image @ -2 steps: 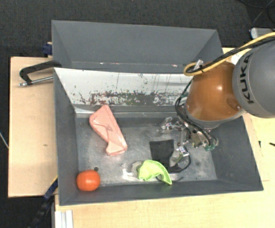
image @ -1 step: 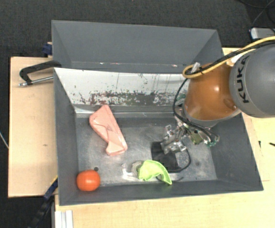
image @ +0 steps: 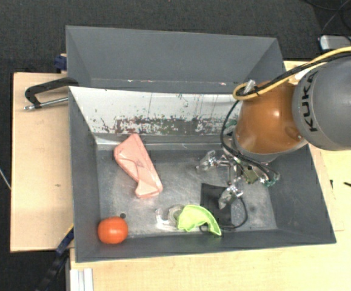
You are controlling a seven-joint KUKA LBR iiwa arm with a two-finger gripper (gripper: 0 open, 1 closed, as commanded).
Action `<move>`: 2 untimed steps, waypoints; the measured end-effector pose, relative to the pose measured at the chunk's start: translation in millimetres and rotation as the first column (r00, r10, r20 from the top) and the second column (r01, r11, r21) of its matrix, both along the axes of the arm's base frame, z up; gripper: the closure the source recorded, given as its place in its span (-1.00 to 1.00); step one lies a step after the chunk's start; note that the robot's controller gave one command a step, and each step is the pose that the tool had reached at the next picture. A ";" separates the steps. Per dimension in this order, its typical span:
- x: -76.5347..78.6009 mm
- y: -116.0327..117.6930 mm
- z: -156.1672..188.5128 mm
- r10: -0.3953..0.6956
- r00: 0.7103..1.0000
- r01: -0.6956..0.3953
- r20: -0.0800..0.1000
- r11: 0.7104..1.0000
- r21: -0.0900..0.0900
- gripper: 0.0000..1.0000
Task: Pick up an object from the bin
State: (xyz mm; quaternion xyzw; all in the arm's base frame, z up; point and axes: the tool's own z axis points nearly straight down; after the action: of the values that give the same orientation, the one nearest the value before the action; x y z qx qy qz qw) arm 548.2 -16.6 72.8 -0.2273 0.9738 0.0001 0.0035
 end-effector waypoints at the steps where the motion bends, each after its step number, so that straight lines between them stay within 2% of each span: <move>1: -0.6 -1.6 1.7 -0.001 1.000 0.001 -0.006 1.000 -0.003 1.00; 2: -0.6 -1.6 1.7 -0.001 1.000 0.001 -0.006 1.000 -0.003 1.00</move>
Offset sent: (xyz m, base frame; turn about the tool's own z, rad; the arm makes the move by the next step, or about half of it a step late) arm 0.0000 0.0000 0.0000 0.0000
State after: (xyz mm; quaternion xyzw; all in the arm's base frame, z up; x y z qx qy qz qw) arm 547.6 -18.2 74.5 -0.2270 0.9739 -0.0006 0.0001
